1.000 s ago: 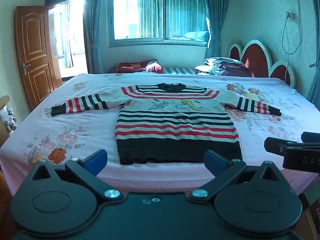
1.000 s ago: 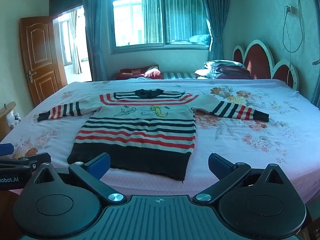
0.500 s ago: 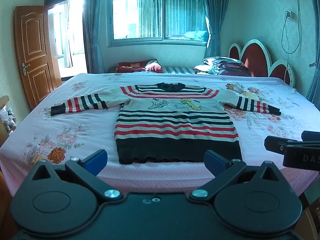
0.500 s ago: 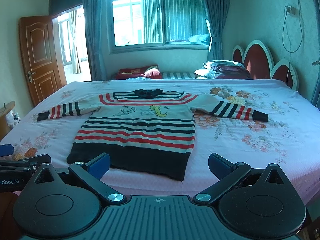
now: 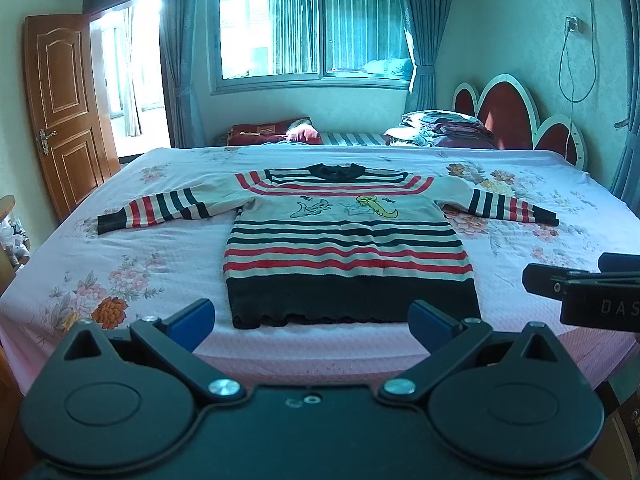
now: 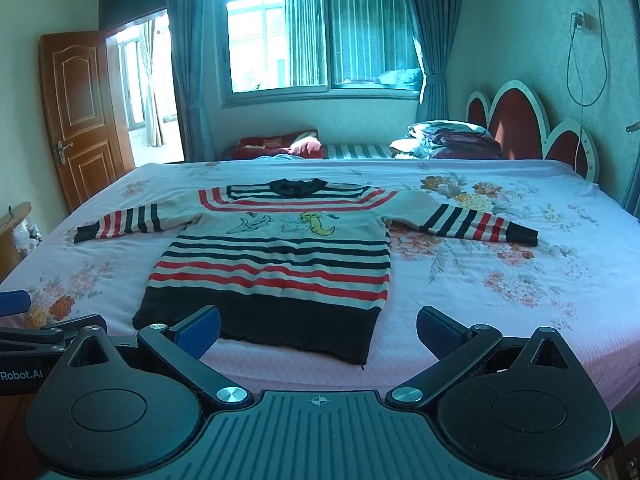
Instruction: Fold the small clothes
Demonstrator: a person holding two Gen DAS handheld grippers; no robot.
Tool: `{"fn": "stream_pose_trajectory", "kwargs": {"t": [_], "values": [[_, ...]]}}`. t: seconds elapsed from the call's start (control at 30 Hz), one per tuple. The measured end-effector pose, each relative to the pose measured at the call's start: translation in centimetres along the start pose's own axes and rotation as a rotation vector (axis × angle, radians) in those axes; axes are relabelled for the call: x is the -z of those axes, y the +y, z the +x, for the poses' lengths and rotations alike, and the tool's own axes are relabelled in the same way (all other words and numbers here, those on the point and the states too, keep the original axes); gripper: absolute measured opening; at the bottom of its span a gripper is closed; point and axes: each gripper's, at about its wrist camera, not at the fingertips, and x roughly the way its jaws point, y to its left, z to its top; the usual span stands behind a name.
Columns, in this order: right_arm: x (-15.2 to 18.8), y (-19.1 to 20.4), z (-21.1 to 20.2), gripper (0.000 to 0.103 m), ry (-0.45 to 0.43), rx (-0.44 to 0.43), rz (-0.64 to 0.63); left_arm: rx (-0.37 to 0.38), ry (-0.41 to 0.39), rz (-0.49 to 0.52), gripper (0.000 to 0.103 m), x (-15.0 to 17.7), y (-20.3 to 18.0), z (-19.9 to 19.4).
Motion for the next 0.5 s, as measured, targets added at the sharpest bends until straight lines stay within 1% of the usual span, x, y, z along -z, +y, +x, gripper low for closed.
{"fn": "stream_pose_trajectory", "kwargs": {"t": [0.5], "values": [[-0.18, -0.14, -0.08, 0.103, 0.004, 0.006, -0.001, 0.005, 0.000, 0.004, 0.103, -0.29, -0.03, 0.21]]}}
